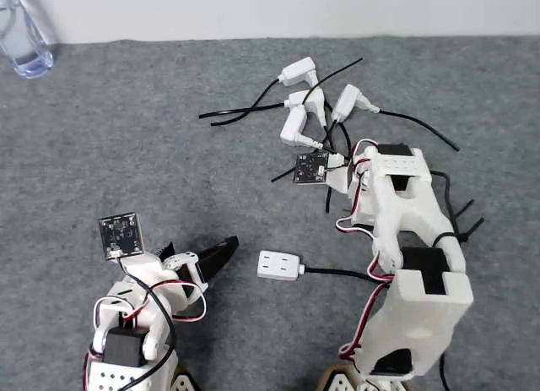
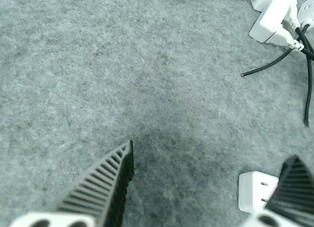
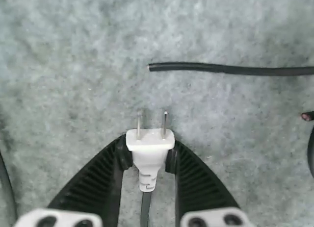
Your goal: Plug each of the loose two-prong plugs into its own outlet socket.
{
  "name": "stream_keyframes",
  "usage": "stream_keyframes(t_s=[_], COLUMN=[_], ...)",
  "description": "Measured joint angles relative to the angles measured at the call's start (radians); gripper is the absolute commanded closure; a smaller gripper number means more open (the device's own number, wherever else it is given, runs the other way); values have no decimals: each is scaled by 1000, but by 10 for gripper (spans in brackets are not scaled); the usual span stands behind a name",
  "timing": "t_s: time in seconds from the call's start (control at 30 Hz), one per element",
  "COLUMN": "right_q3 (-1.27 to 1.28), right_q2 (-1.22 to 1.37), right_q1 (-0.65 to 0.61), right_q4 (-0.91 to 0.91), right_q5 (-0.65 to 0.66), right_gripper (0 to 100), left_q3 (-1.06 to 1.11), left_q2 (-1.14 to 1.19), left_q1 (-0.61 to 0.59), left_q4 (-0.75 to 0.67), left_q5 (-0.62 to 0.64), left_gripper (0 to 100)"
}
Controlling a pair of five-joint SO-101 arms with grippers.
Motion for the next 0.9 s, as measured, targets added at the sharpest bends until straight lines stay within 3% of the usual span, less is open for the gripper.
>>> stream_keyframes(t_s=[0.23,0.9], right_q3=[-2,-48], right_q2=[0,8], right_q1=[0,64], right_q4=[37,58], right_q5=[0,0], right_gripper=[769,816], left_q3=[0,0], left_q2=[0,0], left_q1=[0,0], left_q4=[0,0], left_q5=[0,0], left_gripper=[567,567])
